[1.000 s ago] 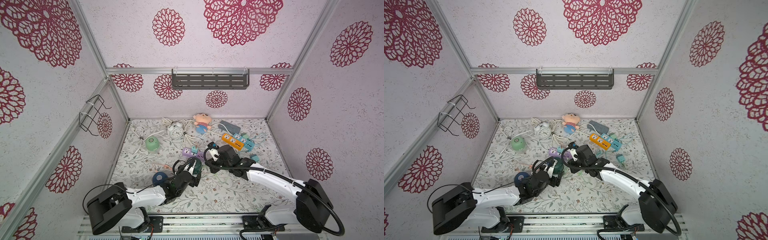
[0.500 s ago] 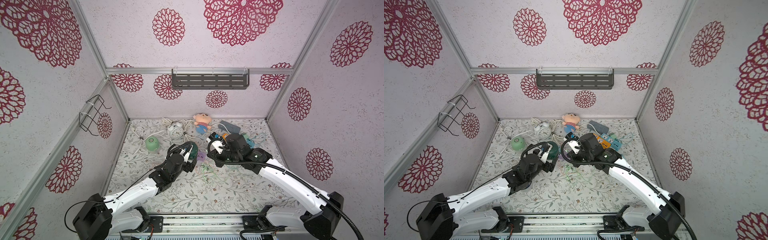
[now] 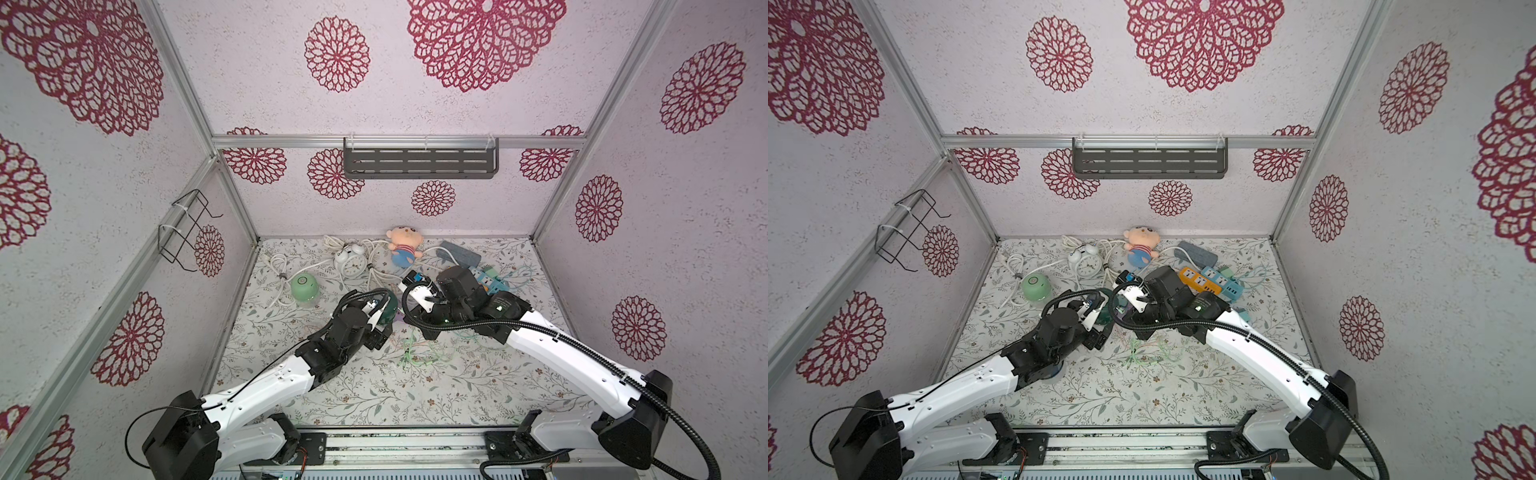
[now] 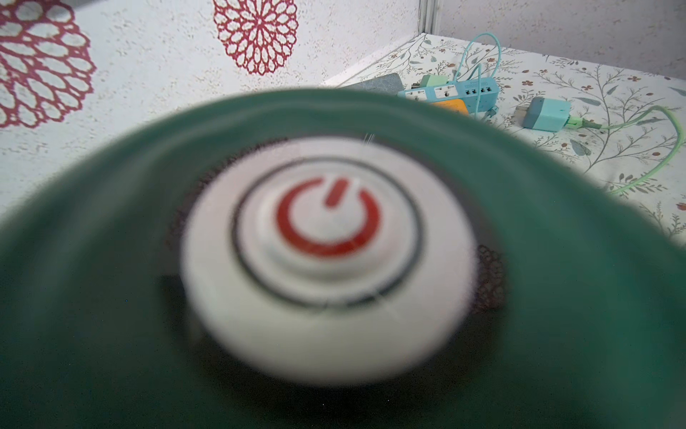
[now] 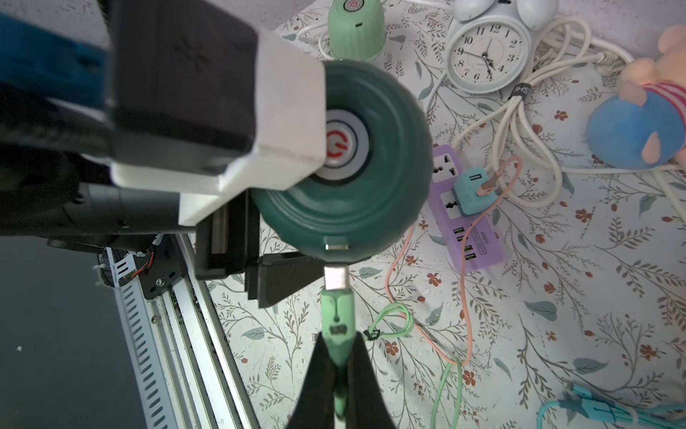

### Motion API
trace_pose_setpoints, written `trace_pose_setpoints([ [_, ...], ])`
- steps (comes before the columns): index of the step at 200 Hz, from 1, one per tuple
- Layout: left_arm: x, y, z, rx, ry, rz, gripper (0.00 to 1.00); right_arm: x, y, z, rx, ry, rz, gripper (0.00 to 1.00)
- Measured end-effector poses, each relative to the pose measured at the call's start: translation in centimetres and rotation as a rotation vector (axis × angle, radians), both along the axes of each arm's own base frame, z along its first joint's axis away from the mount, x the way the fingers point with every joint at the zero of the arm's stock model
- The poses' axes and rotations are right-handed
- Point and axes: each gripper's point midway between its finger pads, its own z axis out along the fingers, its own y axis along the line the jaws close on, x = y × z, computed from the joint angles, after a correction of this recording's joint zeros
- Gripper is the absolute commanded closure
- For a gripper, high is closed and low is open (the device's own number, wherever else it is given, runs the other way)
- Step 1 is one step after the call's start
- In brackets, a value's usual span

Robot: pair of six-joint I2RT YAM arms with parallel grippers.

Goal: Charge the cordless meat grinders
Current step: Insert the charging cable into the cordless meat grinder.

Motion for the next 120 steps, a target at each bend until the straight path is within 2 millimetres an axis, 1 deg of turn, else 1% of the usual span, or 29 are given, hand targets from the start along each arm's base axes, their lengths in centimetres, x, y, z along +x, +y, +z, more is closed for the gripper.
trace_pose_setpoints([
  [36, -0.01, -0.02, 0.03, 0.015, -0.006, -0.009, 0.25, 0.0, 0.35, -0.73, -0.014, 0.013, 0.012, 1.0],
  [120, -0.17, -0.1, 0.01, 0.02, -0.003, -0.023, 0.26, 0.21, 0.64, -0.84, -0.014, 0.016, 0.014, 1.0],
])
